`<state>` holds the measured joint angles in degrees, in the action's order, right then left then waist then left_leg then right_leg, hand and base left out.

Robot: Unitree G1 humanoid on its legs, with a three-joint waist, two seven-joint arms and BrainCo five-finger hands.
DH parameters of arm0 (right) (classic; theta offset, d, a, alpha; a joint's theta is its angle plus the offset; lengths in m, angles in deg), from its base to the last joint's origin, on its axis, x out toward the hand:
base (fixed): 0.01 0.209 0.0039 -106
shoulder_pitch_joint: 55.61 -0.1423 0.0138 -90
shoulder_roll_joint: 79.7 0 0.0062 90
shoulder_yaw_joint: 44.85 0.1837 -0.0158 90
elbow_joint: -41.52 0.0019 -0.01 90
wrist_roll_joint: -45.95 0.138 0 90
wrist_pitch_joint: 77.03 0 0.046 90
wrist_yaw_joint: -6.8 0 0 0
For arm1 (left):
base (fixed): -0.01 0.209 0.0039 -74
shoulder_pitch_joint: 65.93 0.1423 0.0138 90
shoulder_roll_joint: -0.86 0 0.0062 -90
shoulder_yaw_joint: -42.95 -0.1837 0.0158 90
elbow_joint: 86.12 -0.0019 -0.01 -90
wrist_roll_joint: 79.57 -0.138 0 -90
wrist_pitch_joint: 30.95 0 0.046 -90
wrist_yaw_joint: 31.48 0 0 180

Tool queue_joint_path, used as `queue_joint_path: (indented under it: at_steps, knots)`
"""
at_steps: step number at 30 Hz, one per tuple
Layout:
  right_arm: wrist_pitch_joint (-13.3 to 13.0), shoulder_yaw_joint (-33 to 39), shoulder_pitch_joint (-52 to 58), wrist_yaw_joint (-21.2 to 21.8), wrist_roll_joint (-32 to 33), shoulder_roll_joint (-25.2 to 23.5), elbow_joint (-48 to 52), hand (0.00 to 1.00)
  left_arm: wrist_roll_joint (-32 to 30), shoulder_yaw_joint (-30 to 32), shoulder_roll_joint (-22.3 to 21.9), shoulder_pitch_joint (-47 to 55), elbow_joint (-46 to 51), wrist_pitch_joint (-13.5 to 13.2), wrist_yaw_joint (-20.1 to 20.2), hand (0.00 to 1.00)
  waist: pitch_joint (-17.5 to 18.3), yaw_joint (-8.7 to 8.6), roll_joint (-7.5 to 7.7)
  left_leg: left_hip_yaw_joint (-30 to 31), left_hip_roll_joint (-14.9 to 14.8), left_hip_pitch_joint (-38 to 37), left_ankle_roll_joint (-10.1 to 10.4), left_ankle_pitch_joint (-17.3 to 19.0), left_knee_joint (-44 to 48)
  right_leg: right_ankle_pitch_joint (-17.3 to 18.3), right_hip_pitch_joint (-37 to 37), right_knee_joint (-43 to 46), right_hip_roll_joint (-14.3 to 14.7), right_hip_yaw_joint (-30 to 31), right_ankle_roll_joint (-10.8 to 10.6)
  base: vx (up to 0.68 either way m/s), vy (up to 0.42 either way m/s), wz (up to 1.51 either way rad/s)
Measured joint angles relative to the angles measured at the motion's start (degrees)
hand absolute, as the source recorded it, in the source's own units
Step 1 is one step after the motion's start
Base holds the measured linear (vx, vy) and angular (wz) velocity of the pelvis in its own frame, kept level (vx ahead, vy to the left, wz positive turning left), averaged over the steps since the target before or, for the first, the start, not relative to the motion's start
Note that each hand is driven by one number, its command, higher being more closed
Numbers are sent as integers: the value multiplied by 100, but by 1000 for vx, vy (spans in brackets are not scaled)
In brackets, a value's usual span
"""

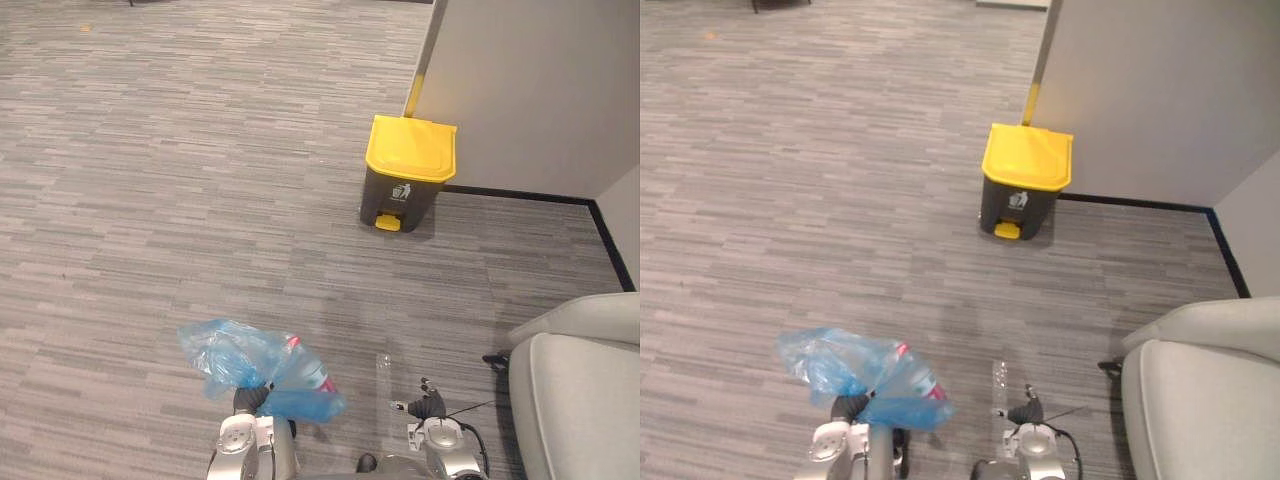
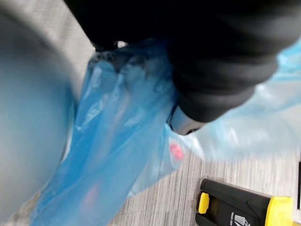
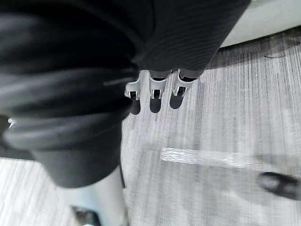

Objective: Gather rubbish on tea table into small bin, then transfer packed bag to large trash can.

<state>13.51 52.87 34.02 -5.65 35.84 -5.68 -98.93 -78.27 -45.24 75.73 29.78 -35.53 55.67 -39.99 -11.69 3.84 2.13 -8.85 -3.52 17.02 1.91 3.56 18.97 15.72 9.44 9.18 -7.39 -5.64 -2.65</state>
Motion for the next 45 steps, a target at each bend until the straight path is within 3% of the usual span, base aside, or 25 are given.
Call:
queue_joint_path:
  at_steps: [3, 5, 6, 8, 10, 12, 14, 15, 17, 19, 20, 22, 24, 27, 28, 29, 30, 31, 33, 36, 37, 38, 41, 44, 45]
  knots:
    - [-2, 3, 34, 9, -45, -3, 0, 0, -1, -69, 52, -9, -71, 20, -4, 100, 14, 20, 39, -320, 72, -243, -183, 622, 417, -76, -251, 1034, -256, 398, -172, 422, 198, -33]
    - [-6, -29, 108, 17, -116, -46, -1, 0, -2, -155, 103, 92, -69, 35, -11, 100, 13, -8, 28, -579, 140, -950, -219, 990, 225, -551, -1279, 3634, -435, 743, -761, 370, 148, -53]
    - [-5, -41, 134, 17, -116, -48, -1, 0, -2, -178, 128, 82, -69, 41, -17, 100, 14, -33, 28, -604, 148, -1051, -228, 1046, 212, -535, -1420, 3991, -455, 746, -734, 370, 87, -29]
    - [-18, -136, 228, 23, -118, -32, 118, 0, -1, -168, 205, 73, -69, 45, -32, 100, -26, -89, -50, -687, 140, -1672, -228, 1266, -24, -291, -2303, 5032, -447, 362, -319, 418, 27, -20]
    - [-20, -144, 200, 15, -117, -5, 194, 0, 1, -166, 230, 26, -87, 45, -34, 100, -38, -135, -49, -684, 89, -2040, -189, 1316, -283, -77, -2739, 4728, -383, -79, -167, 440, -69, -2]
    - [-20, -147, 153, 14, -118, 18, 174, 0, 1, -161, 246, -4, -173, 36, -34, 100, -52, -189, -78, -663, -17, -2371, -186, 1315, -527, -29, -2897, 3724, -214, -505, -66, 371, -102, 15]
    - [-22, -193, 142, 13, -119, 20, 69, 0, 1, -161, 338, -23, -324, 32, -29, 100, -1, -274, 13, -534, -17, -2623, -86, 1357, -714, -691, -2905, 1831, 67, -623, 32, 439, -172, 29]
    - [-29, -221, 61, 19, -118, 152, -47, 0, -1, -144, 319, -69, -535, 46, -33, 100, 4, -317, -71, -254, -85, -2724, 82, 1462, -702, -1069, -2821, 1640, 192, -631, 463, 458, -159, 15]
    - [-21, -219, -24, 18, -118, 241, -75, 0, -2, -121, 269, -51, -560, 34, -24, 100, 49, -292, -243, -52, -222, -2690, 162, 1411, -575, -856, -2771, 1662, 310, -665, 541, 445, -155, 4]
    - [-13, -71, 43, 17, -116, 237, -76, 0, -4, -105, 205, -65, -552, 34, -25, 100, 41, -343, -368, 173, -378, -2547, 365, 1285, 110, -548, -2506, 1655, 375, -831, 585, 456, -209, 26]
    - [-8, -66, 134, 13, -108, 229, -26, 0, -4, -48, 164, -56, -485, 35, -17, 100, 38, -346, -372, 197, -539, -2130, 506, 1062, 1221, -423, -2186, 1531, 426, -908, 600, 315, -159, 21]
    - [-9, -169, 160, 16, -103, 175, 8, 0, -5, -33, 50, -21, -388, 37, -4, 100, 2, -301, -366, 141, -877, -1450, 498, 973, 2878, -353, -1660, 1199, 508, -943, 669, 336, -100, 6]
    - [-9, -161, 176, 16, -101, 105, 8, 0, -4, -51, -54, 41, -250, 38, 28, 100, -23, -229, -316, -36, -998, -1007, 429, 1161, 3417, -318, -1265, 945, 532, -916, 690, 387, -38, -18]
    - [-8, -42, 113, 9, -98, 24, 38, 0, -4, -53, -127, 54, -166, 40, 123, 100, -20, -105, -260, -272, -951, -492, 264, 1283, 2261, -309, -902, 584, 495, -816, 608, 293, 66, -18]
    - [-7, 52, 105, 7, -98, 15, 28, 0, -4, -55, -140, -4, -167, 39, 138, 100, -30, -79, -230, -286, -790, -462, 226, 1184, 1269, -279, -789, 504, 410, -779, 503, 268, 154, -8]
    - [-8, 115, 127, 3, -97, 69, -25, 0, -4, -68, -155, -3, -176, 37, 139, 100, -3, -73, -267, -161, -616, -525, 241, 733, 243, -225, -715, 446, 377, -730, 328, 266, 171, -12]
    - [-9, 114, 147, 2, -96, 130, -39, 0, -3, -75, -159, 7, -179, 36, 139, 100, 16, -70, -298, -80, -553, -527, 294, 326, -31, -195, -733, 446, 392, -680, 265, 269, 195, -23]
    - [26, 101, 140, -3, -99, 110, -149, 0, -4, -68, -99, 8, -197, 42, 128, 100, 52, -30, -195, -74, -404, -615, 236, 118, -83, -126, -719, 474, 287, -497, 112, 277, 194, -19]
    - [36, 110, 154, 2, -99, 57, -218, 0, -3, -99, 59, -28, -224, 34, 108, 100, 134, -47, -36, -213, -168, -703, 101, 336, -80, -23, -701, 604, -1, -435, -79, 326, 212, -22]
    - [32, 98, 170, 13, -106, 44, -215, 0, -5, -288, 106, 10, -388, 42, 107, 100, 124, -81, -41, -499, 47, -1221, -84, 683, -105, -17, -1167, 2261, -359, -43, -294, 270, 210, -27]
    - [32, 47, 212, 17, -108, 34, -216, 0, -6, -407, 140, 14, -392, 45, 112, 100, 124, -115, -46, -521, 102, -1415, -153, 805, -114, -275, -1500, 3093, -486, 61, -444, 222, 163, -4]
    - [21, 20, 246, 22, -110, 39, -192, 0, -7, -444, 149, 22, -394, 47, 110, 100, 130, -145, -36, -536, 117, -1494, -190, 851, -134, -390, -1651, 3453, -528, 93, -414, 241, 119, 3]
    - [-9, -63, 236, 22, -110, 28, -204, 0, -6, -487, 337, 63, -402, 110, 86, 100, 132, -162, -8, -513, 101, -2018, -223, 921, -552, 51, -2173, 3978, -454, -123, -282, 261, 16, 2]
    - [-17, -148, 96, 22, -114, 69, -229, 0, -6, -318, 481, -4, -408, 107, 79, 100, 88, -212, -94, -477, -87, -2360, -141, 919, -824, 31, -2465, 2693, -61, -438, -79, 319, -91, 12]
    - [-8, -188, 103, 21, -115, 65, -239, 0, -5, -294, 577, 3, -421, 93, 86, 100, 125, -223, 4, -425, -12, -2428, -53, 930, -876, -600, -2422, 1554, 62, -467, 21, 235, -96, 23]
